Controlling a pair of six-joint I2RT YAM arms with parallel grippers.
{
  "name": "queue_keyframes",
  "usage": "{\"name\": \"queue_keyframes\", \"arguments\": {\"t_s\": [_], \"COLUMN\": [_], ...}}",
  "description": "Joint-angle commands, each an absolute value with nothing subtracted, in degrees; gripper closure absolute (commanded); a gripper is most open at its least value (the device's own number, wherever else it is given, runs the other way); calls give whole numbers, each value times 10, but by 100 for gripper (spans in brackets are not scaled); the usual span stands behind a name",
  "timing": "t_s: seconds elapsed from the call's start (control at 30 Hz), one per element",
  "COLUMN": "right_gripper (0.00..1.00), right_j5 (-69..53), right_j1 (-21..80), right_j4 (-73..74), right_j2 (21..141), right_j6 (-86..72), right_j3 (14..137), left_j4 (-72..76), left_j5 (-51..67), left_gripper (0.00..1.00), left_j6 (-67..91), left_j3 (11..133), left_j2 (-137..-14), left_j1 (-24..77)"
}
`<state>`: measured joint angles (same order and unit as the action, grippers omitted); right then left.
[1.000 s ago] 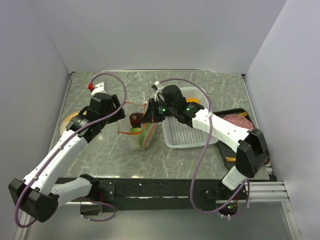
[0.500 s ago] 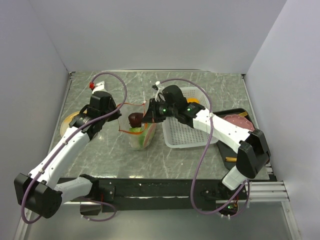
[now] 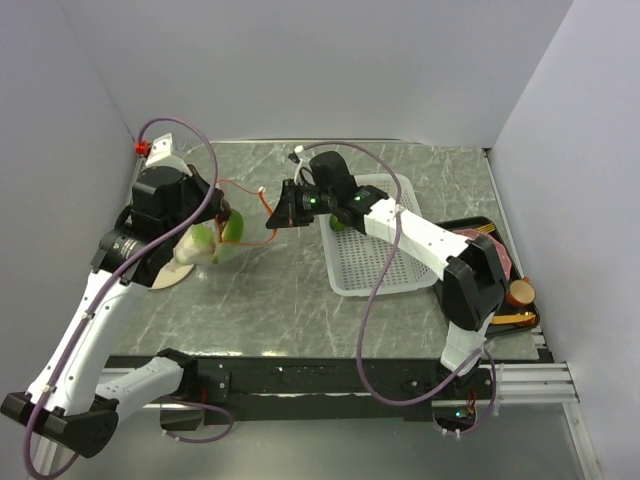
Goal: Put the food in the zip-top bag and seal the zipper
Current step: Adjust the fake vegetable in the zipper food storage bag, then pick up the fake fruit from the bin.
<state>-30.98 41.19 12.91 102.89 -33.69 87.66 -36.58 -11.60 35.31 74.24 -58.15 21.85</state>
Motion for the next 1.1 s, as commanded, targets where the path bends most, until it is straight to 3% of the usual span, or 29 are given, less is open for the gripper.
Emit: {"name": "queue_keyframes", "arguments": {"t_s": [0.0,0.17,0.27,0.43,0.53,0.57,0.63,0.7,0.9,1.03,1.07], "right_gripper": [89,85,89,82,68,59,52,38,37,36,25], "right_j5": [-313,-292,-255,-225,-200,-199,-200,-188,-113,-91,-79], "right_j1": [403,382,375,369,361,357,350,342,303,263,258], "right_j4": [121,122,133,140,116,104,82,83,107,163,176], "right_j2": [1038,1034,1024,1001,973,954,936,912,848,867,884], "right_j6": [-342,-348,-348,-348,-357,-361,-364,-363,-347,-346,-337], "right_j3": [882,837,811,784,759,748,725,717,681,689,694], "left_j4": [-355,-296,-284,-269,-263,-258,-252,-250,-257,-258,-258], "left_j5": [-63,11,17,22,31,39,51,54,54,58,60], "left_gripper": [99,99,99,99,99,99,99,99,99,99,99], "left_j6": [356,393,403,406,407,407,410,410,404,404,405], "left_j3": [694,629,608,608,619,620,626,631,639,642,644], "left_j2": [-592,-605,-619,-634,-640,-642,-649,-653,-653,-651,-651], "left_j1": [217,218,219,219,220,219,219,220,220,220,220]}}
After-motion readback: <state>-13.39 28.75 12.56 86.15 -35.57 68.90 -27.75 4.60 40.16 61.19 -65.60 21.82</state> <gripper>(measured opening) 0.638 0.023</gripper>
